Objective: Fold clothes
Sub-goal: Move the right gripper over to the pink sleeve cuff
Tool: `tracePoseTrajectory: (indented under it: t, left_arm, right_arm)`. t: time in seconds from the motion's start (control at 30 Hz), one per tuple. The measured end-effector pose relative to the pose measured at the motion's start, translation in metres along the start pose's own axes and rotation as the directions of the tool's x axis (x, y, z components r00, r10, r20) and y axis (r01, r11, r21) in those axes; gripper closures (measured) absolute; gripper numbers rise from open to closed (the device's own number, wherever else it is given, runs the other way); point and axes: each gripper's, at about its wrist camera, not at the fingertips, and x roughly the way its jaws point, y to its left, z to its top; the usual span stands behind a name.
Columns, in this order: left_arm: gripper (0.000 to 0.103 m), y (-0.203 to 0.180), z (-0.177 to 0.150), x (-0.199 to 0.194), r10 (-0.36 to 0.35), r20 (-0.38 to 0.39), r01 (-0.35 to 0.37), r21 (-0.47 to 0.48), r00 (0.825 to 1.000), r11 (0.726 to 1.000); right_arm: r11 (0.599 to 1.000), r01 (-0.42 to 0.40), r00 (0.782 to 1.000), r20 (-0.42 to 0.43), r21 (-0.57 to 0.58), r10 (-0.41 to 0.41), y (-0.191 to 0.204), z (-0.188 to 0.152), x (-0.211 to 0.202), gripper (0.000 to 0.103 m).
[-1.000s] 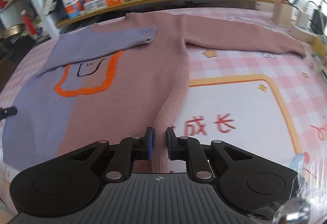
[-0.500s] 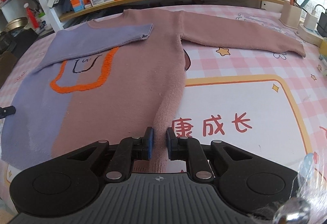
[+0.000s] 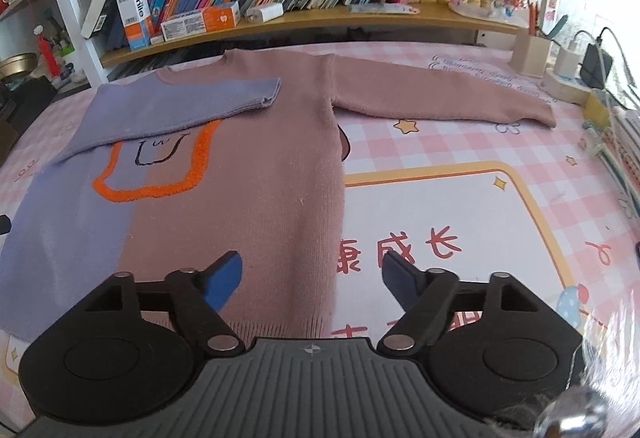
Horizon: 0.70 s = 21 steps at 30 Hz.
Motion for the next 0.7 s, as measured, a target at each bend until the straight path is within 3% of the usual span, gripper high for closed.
tracePoseTrajectory:
  t: [0.27,0.7]
  left_arm:
    - [0.018,-0.015,-0.015,-0.017,-0.072,-0.007,0.072,0.068,0.997,0.995]
    - [0.017,-0.026,-0.031,-0.013,-0.18,-0.057,0.186,0.143,0.982,0.972]
  right_arm:
    - [0.999,0.034,0.999,0.02,0.022,-0.035,0.01,-0.015,-0.018,0.02]
    - [0.986,0.139,0.99,0.005,0.095,-0.14,0.006,-0.05,-0.05,0.02]
